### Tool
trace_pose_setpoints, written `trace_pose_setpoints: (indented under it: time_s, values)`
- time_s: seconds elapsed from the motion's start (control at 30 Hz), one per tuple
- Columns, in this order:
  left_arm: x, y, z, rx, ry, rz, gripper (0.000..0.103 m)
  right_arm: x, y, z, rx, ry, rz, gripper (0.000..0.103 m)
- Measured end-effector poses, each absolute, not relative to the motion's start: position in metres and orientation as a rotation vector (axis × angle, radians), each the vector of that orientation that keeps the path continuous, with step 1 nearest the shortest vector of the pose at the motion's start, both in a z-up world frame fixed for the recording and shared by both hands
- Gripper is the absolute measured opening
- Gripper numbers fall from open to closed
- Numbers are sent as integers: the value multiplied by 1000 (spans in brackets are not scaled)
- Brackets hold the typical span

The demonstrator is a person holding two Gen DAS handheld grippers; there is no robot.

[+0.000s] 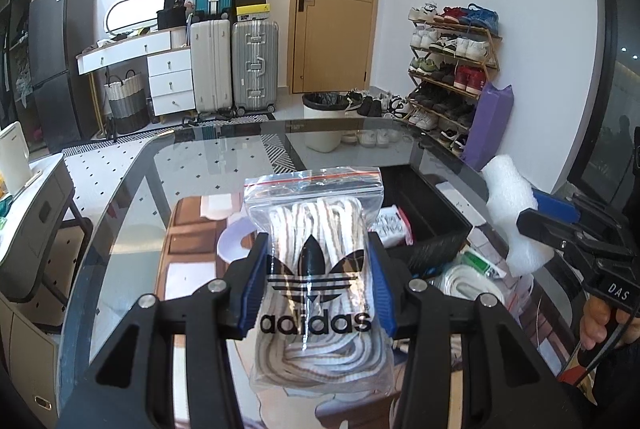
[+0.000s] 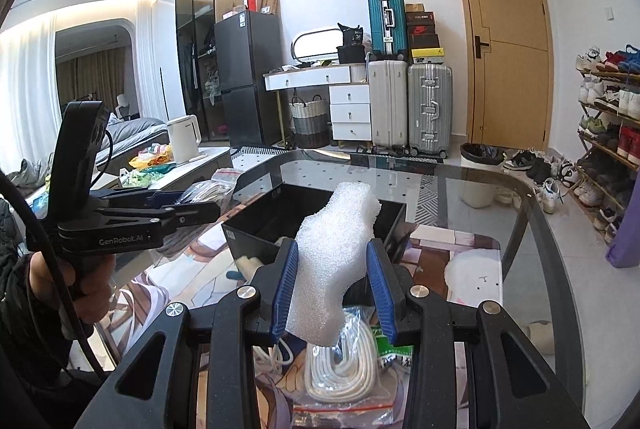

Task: Organize soft objects
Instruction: 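Grasp and lift the clear adidas bag of cords with the left tool while the right tool lifts the foam, then lower the adidas bag into the box with the left tool while the right tool drops the foam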

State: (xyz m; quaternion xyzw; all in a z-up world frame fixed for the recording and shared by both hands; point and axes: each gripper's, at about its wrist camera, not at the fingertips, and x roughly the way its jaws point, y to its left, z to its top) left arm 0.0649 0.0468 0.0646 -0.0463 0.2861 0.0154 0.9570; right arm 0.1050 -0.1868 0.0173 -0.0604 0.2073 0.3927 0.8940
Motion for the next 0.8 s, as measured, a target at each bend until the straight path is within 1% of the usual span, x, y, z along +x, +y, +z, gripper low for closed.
trace_pose_setpoints:
  time_s: [0.43,0.8]
  values:
    - [97,46,67,-71,568,22,45,133,-163,30,-134,433,812,36]
    - [120,46,58,-69,589,22,45,164,-149,28,-144,469,809,36]
